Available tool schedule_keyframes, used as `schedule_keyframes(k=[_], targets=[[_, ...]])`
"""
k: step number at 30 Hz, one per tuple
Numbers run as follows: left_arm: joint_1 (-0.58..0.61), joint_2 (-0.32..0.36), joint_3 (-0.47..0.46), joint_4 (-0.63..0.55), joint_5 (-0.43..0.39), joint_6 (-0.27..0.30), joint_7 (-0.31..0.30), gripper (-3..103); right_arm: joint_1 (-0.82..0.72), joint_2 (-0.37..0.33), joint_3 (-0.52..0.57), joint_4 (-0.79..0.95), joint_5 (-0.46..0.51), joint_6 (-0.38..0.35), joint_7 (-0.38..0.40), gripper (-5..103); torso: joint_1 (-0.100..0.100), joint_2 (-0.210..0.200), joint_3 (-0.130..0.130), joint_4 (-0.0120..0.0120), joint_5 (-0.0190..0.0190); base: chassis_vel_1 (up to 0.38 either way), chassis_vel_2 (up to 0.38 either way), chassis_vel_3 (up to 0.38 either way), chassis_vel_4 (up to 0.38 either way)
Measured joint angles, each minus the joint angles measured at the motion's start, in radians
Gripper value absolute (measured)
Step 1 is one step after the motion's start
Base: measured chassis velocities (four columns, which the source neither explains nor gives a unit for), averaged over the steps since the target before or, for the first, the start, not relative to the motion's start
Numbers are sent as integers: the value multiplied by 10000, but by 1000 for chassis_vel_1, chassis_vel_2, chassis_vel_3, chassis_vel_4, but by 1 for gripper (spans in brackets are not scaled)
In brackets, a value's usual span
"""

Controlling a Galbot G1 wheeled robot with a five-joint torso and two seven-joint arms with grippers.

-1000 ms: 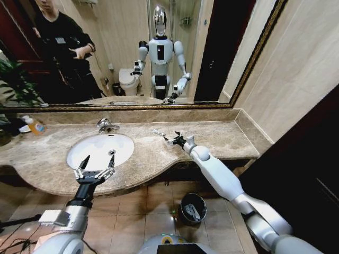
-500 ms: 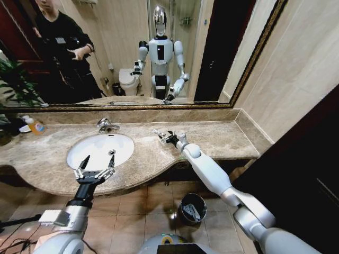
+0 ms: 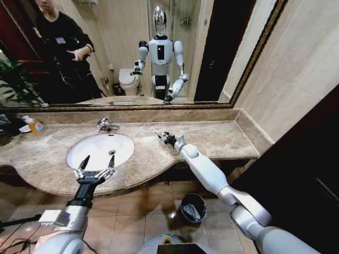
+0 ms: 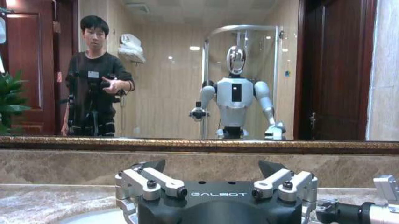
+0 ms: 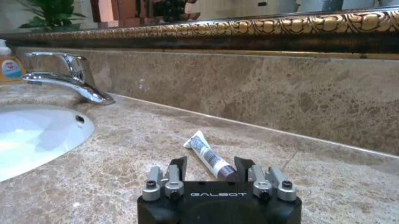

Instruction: Pick up the trash from the sink and place it in the trash bin.

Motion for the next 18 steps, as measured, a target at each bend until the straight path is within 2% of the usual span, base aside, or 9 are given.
schedule_keyframes(k=[1,3,4,6,8,13,14,16,18], targets=[[0,0,0,0,0,0,0,100,-23,-2,7,-1,-3,11,0,48,0,0,0,0,0,0,0,0,0],[0,0,0,0,0,0,0,100,-59,-15,19,0,-8,27,0,48,0,0,0,0,1,0,0,0,0],[0,0,0,0,0,0,0,100,-69,-24,22,4,-10,31,0,41,0,0,0,0,1,0,0,0,0],[0,0,0,0,0,0,0,100,-96,-47,28,32,-12,40,0,41,0,0,0,0,1,0,0,0,0],[0,0,0,0,0,0,0,100,-133,-83,28,111,-12,42,0,26,0,0,0,0,1,0,0,0,0],[0,0,0,0,0,-1,0,100,-164,-95,29,186,-12,48,0,21,0,0,0,-1,1,0,0,0,0],[0,0,0,0,0,0,0,100,-172,-84,30,197,-15,53,0,10,-1,0,0,0,1,0,0,0,0],[0,0,0,0,0,0,0,100,-178,-67,30,197,-31,54,0,4,-1,0,0,0,1,0,0,0,0],[0,0,0,0,0,0,0,100,-179,-62,30,198,-43,54,0,4,-1,0,0,0,1,0,0,0,0]])
